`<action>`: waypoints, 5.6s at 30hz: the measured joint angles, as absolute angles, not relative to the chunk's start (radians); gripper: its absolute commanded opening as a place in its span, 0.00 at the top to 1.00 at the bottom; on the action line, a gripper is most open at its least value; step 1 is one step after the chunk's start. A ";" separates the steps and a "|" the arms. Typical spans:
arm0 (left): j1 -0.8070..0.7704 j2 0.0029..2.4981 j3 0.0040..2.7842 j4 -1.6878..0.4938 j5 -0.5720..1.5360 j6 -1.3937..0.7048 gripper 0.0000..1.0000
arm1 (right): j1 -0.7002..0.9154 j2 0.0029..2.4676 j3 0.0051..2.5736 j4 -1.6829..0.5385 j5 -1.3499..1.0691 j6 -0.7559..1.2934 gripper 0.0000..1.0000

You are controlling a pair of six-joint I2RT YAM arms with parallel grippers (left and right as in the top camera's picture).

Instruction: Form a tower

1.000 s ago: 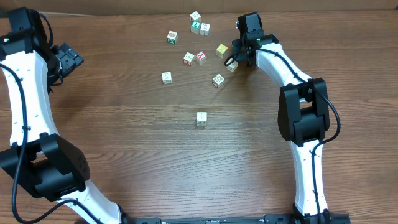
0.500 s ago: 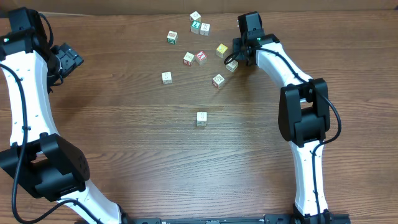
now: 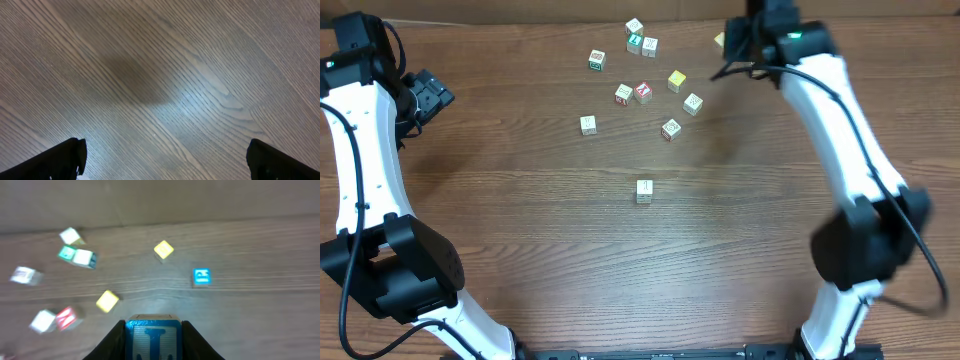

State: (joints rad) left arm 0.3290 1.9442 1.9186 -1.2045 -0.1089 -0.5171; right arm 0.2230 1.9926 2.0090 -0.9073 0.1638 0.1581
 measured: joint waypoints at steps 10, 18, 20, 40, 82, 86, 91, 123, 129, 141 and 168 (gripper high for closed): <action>0.329 1.944 1.919 -1.205 -0.109 -0.517 0.00 | 0.223 1.930 1.933 -1.206 -0.005 0.169 0.71; 0.329 1.944 1.919 -1.205 -0.109 -0.517 0.00 | 0.239 1.961 1.586 -1.044 -0.040 0.183 0.71; 0.329 1.944 1.919 -1.205 -0.109 -0.517 0.01 | 0.245 1.962 1.520 -0.994 -0.046 0.183 0.71; 0.329 1.944 1.919 -1.205 -0.109 -0.517 0.00 | 0.257 1.963 1.381 -0.972 -0.049 0.244 0.48; 0.329 1.944 1.919 -1.205 -0.109 -0.517 0.00 | 0.297 1.913 1.545 -1.138 0.050 0.258 0.86; 0.329 1.944 1.919 -1.205 -0.109 -0.517 0.00 | 0.297 1.859 1.642 -1.164 -0.033 0.259 0.88; 0.329 1.944 1.919 -1.205 -0.109 -0.517 0.00 | 0.297 1.833 1.674 -1.157 -0.168 0.258 0.92; 0.329 1.944 1.919 -1.205 -0.109 -0.517 0.01 | 0.664 1.840 1.666 -1.114 0.004 0.484 0.87; 0.329 1.944 1.919 -1.205 -0.109 -0.517 0.01 | 0.682 1.851 1.633 -1.109 0.013 0.507 0.87; 0.329 1.944 1.919 -1.205 -0.109 -0.517 0.01 | 0.683 1.860 1.558 -1.034 0.016 0.523 0.87; 0.329 1.944 1.919 -1.205 -0.109 -0.517 0.01 | 0.682 1.860 1.481 -0.927 0.017 0.524 0.86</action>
State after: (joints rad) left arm 0.3290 1.9442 1.9186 -1.2045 -0.1093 -0.5171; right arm 0.6823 1.8603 1.4807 -0.9268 0.0174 0.5243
